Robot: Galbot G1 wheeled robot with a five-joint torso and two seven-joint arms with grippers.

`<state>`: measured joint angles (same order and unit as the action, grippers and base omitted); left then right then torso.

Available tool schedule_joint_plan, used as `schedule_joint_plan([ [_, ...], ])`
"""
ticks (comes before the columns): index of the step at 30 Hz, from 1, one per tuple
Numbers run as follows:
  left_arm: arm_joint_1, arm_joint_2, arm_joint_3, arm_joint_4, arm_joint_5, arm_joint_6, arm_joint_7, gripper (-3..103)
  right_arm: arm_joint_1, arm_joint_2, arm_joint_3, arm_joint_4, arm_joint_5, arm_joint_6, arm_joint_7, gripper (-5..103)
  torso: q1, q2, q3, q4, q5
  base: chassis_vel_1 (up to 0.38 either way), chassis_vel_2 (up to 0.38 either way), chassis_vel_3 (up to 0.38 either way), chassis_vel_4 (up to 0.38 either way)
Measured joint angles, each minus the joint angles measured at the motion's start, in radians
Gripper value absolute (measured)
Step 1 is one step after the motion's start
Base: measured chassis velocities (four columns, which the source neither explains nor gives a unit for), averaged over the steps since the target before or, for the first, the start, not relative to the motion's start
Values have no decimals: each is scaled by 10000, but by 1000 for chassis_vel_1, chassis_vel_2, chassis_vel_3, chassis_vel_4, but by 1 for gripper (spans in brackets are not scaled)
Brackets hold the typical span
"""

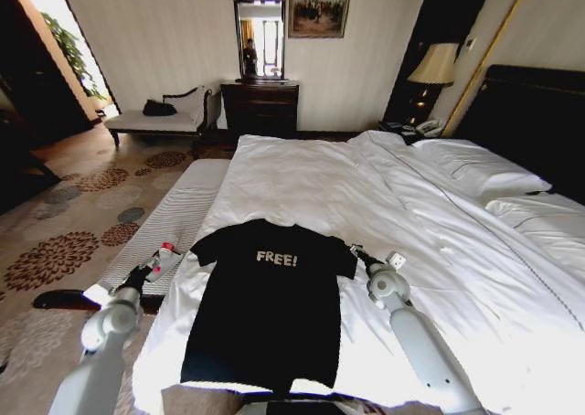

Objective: Fold the clothes on the bed.

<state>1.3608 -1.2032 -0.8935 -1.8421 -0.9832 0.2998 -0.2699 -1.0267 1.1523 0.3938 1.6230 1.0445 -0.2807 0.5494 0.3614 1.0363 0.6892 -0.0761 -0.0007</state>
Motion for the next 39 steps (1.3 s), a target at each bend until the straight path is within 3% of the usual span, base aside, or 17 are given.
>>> schedule_joint_plan([
  [1, 0, 0, 0, 0, 0, 0, 0, 100, 0, 0, 0, 0, 0, 0, 0, 98, 0, 0, 0, 0, 0, 0, 0, 0, 0],
  [4, 217, -238, -114, -356, -30, 34, -113, 100, 36, 80, 16, -321, -137, 331, -520, 83, 0, -1, 1, 4, 3, 0, 0, 0, 0],
  [6, 277, -283, -132, -445, -31, 42, -137, 100, 49, 90, 37, -380, -140, 455, -727, 83, 1, -1, 1, 6, 2, 0, 0, 0, 0],
  [10, 405, -359, -177, -647, -36, 84, -244, 100, 33, 137, 69, -444, -19, 795, -1461, 61, 1, -1, 2, 5, 1, 0, 0, 0, 0],
  [11, 414, -361, -177, -669, -37, 92, -263, 100, 29, 161, 70, -461, -29, 832, -1548, 61, 0, -1, 1, 5, 1, 0, 0, 0, 0],
  [12, 414, -361, -177, -669, -37, 92, -263, 100, 29, 161, 70, -461, -29, 832, -1548, 61, 0, -1, 1, 5, 1, 0, 0, 0, 0],
  [15, 395, -363, -144, -682, -23, 114, -326, 100, 26, 236, 71, -481, -85, 872, -1616, 44, 1, -1, 2, 5, 1, 0, 0, 0, 0],
  [16, 395, -363, -144, -682, -23, 114, -326, 100, 26, 236, 71, -481, -85, 872, -1616, 44, 1, -1, 2, 5, 1, 0, 0, 0, 0],
  [27, 285, -472, -52, -653, -153, 227, -492, 100, 13, 285, 47, -382, -200, 873, -1601, 3, 2, -1, 2, 5, 1, 0, 0, 0, 0],
  [39, 223, -508, -48, -519, -240, 232, -517, 100, -153, 427, -491, 1560, -273, 903, -1411, 0, 1, -1, 2, 8, 2, 0, 0, 0, 0],
])
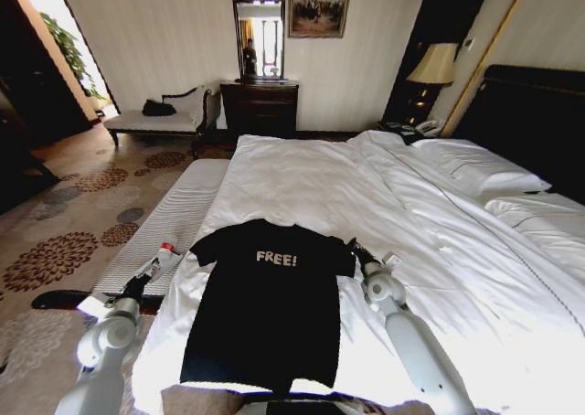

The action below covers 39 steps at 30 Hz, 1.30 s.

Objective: Fold the clothes on the bed.

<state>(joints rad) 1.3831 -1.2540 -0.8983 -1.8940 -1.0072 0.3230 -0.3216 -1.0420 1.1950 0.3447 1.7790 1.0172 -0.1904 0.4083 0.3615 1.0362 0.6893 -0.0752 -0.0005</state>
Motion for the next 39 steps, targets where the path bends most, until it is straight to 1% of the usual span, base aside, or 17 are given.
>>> schedule_joint_plan([
  [1, -46, -17, 55, 23, 6, 0, -9, 100, 4, 62, -98, 98, 20, 0, -38, 0, 0, 0, 0, 2, 0, 0, 0, 0, 0],
  [4, -131, -83, 180, 45, 62, 0, -25, 100, 114, 262, -481, 144, -11, 13, -271, 0, 1, 0, 0, -7, -4, 0, 0, 0, 0],
  [7, -131, -134, 199, 44, 88, 10, -39, 100, 378, 398, -1067, -438, -202, 137, -668, 0, 1, 0, 0, -2, -2, 0, 0, 0, 0],
  [8, -131, -134, 199, 44, 88, 10, -39, 100, 378, 398, -1067, -438, -202, 137, -668, 0, 1, 0, 0, -2, -2, 0, 0, 0, 0],
  [11, -72, -100, 166, 47, 90, 14, -41, 100, 611, 606, -1473, -1354, -451, 281, -952, 0, 1, -1, 1, -3, 0, 0, 0, 0, 0],
  [18, -123, -108, 193, 167, 137, 15, -46, 100, 941, 1025, -1609, -2285, -658, 538, -1170, 0, 1, -1, 1, -4, -2, 0, 0, 0, 0],
  [23, -181, -152, 246, 213, 201, 15, -56, 100, 1005, 1079, -1606, -2358, -715, 574, -1173, 0, 2, -1, 1, -4, -2, 0, 0, 0, 0],
  [29, -181, -167, 266, 238, 249, 17, -62, 100, 924, 1203, -1741, -2370, -1060, 621, -1160, -1, 1, -1, 0, -4, -1, 0, 0, 0, 0],
  [30, -153, -167, 263, 239, 252, 16, -62, 100, 878, 1230, -1796, -2357, -1206, 669, -1171, 4, 1, -1, 1, -4, -1, 0, 0, 0, 0],
  [31, -153, -167, 263, 239, 252, 16, -62, 100, 878, 1230, -1796, -2357, -1206, 669, -1171, 4, 1, -1, 1, -4, -1, 0, 0, 0, 0],
  [32, -125, -167, 257, 240, 253, 17, -62, 100, 849, 1249, -1828, -2317, -1304, 735, -1218, 9, 2, -1, 1, -4, -1, 0, 0, 0, 0],
  [33, -93, -167, 247, 239, 254, 16, -62, 100, 823, 1266, -1854, -2227, -1382, 846, -1307, 9, 1, -1, 1, -4, 0, 0, 0, 0, 0],
  [34, -71, -167, 240, 239, 256, 17, -62, 100, 809, 1273, -1873, -2138, -1440, 996, -1400, 15, 1, -1, 1, -3, 0, 0, 0, 0, 0],
  [35, -28, -167, 230, 246, 261, 16, -60, 100, 776, 1282, -1898, -1865, -1516, 1389, -1713, 20, 2, -1, 0, -3, 0, 0, 0, 0, 0],
  [36, -28, -167, 230, 246, 261, 16, -60, 100, 776, 1282, -1898, -1865, -1516, 1389, -1713, 20, 2, -1, 0, -3, 0, 0, 0, 0, 0],
  [38, 16, -166, 218, 270, 267, 14, -57, 100, 701, 1250, -1899, -1225, -1377, 1860, -2254, 31, 2, -1, 0, -2, -1, 0, 0, 0, 0],
  [39, 26, -166, 217, 278, 271, 13, -55, 100, 675, 1235, -1890, -1044, -1288, 1954, -2390, 31, 1, -1, 0, -1, -1, 0, 0, 0, 0],
])
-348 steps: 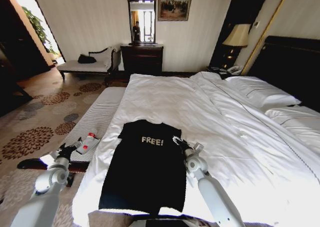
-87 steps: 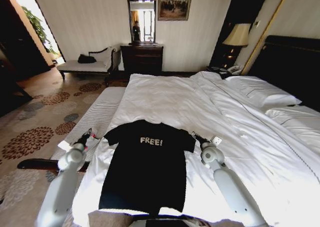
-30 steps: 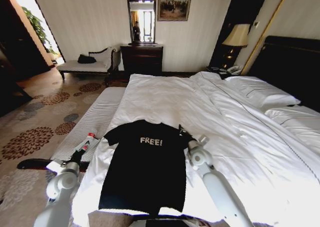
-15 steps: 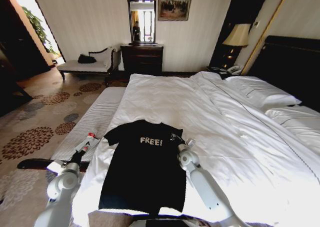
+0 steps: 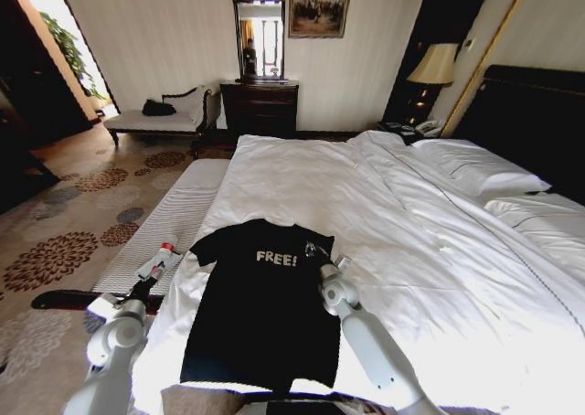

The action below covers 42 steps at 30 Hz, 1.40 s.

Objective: Fold the clothes on the bed.

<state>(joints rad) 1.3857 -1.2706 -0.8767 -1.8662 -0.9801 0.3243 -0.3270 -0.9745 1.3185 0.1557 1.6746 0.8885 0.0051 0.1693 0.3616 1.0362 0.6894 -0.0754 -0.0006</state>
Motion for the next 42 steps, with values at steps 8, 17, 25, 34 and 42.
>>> schedule_joint_plan([
  [8, 53, -17, 2, 11, 35, -8, 6, 100, -237, -356, 664, 869, 905, 360, -70, 58, 0, 1, -1, -1, 0, 0, 0, 0, 0],
  [17, -623, 723, 423, 113, 324, 49, 320, 100, -768, -663, 1417, 616, 954, -433, 1929, 91, 0, 0, 0, 0, 2, 0, 0, 0, 0],
  [25, -2053, 1541, 619, 1647, -1854, 353, 1270, 100, -454, -403, 1161, 677, 1022, -672, 2303, 100, 1, -1, 1, 12, 5, 0, 0, 0, 0],
  [34, -3271, 1193, 1241, 3473, -2532, 578, 1837, 100, -496, -453, 1231, 448, 1073, -746, 2503, 100, 0, 0, 1, -5, 0, 0, 0, 0, 0],
  [42, -4040, 640, 1937, 4568, -2038, 616, 1966, 100, -453, -336, 1223, 205, 981, -708, 2699, 100, 0, 0, 0, -1, 1, 0, 0, 0, 0],
])
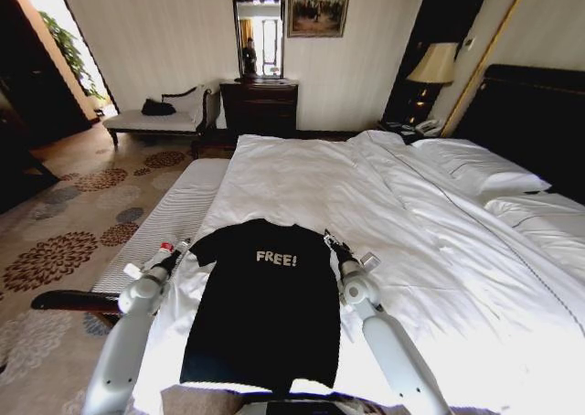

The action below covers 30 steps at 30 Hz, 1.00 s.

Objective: Fold the clothes on the bed.

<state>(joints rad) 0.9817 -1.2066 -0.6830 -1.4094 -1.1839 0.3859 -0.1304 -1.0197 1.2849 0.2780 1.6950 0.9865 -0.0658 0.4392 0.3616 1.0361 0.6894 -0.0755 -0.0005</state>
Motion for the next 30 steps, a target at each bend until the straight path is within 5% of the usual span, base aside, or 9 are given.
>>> schedule_joint_plan([
  [10, -628, -191, 298, 1007, 442, -104, 213, 99, 83, 166, -60, -227, -185, 115, 32, 100, 0, 0, 0, 1, -1, 0, 0, 0, 0],
  [22, -1202, -544, 565, 1618, 617, -168, 253, 57, 83, 210, 4, -363, -219, 120, 93, 100, 0, 0, -1, 7, 4, 0, 0, 0, 0],
  [28, -1017, -560, 405, 1331, 623, -171, 266, 30, 120, 215, 10, -446, -221, 120, 118, 100, 0, 1, 0, -11, -6, 0, 0, 0, 0],
  [30, -970, -535, 381, 1253, 616, -155, 268, 30, 136, 219, 8, -463, -222, 120, 120, 100, 0, 0, 0, -13, -7, 0, 0, 0, 0],
])
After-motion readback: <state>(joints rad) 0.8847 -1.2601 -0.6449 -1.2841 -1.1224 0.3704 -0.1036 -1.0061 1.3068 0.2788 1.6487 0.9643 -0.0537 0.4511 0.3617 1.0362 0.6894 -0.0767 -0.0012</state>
